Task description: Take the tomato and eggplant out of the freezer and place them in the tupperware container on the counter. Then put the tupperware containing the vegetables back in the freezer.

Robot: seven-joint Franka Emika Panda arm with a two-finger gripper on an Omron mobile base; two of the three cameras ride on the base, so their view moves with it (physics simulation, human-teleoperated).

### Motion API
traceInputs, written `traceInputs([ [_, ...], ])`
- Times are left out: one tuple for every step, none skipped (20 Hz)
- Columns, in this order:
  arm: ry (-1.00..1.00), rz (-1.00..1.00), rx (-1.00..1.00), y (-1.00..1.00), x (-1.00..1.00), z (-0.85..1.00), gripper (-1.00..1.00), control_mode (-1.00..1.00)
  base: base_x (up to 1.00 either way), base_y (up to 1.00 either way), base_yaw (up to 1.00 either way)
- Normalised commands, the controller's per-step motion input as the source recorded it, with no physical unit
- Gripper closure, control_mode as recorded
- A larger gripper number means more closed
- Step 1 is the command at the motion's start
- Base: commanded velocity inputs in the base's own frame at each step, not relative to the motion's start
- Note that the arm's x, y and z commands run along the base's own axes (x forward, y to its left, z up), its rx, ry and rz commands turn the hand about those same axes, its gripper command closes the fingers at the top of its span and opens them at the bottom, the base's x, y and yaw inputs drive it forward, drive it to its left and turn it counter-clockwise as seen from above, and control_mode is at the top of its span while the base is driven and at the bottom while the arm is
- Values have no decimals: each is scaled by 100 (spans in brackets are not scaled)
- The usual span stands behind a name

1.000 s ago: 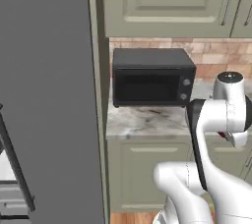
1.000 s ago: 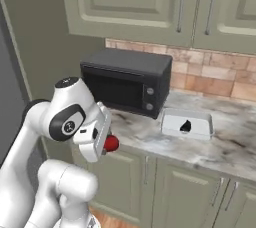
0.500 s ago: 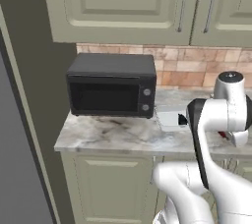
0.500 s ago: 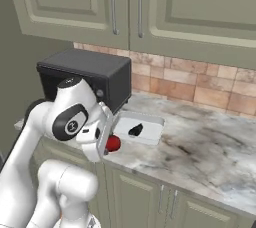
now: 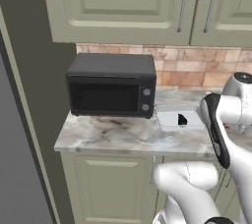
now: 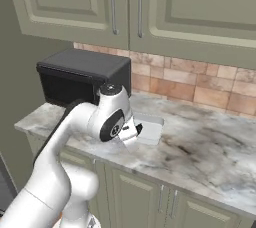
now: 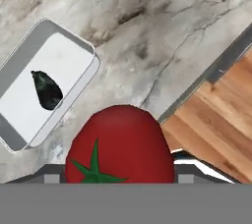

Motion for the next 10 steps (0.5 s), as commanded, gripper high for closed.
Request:
traceInputs([
  [0,65,0,0,100,-28,100,-100,0,0,0],
  [0,62,0,0,100,-29,100,-100,0,0,0],
  [0,58,0,0,100,-26,100,-100,0,0,0],
  [0,54,0,0,100,-24,100,-100,0,0,0],
  [0,50,0,0,100,-26,100,-100,0,0,0],
  [0,48,0,0,100,-31,100,-100,0,0,0],
  [0,45,0,0,100,-36,100,-100,0,0,0],
  [1,41,0,0,100,-35,100,-100,0,0,0],
  [2,35,0,0,100,-34,100,-100,0,0,0],
  [6,29,0,0,100,-33,100,-100,0,0,0],
])
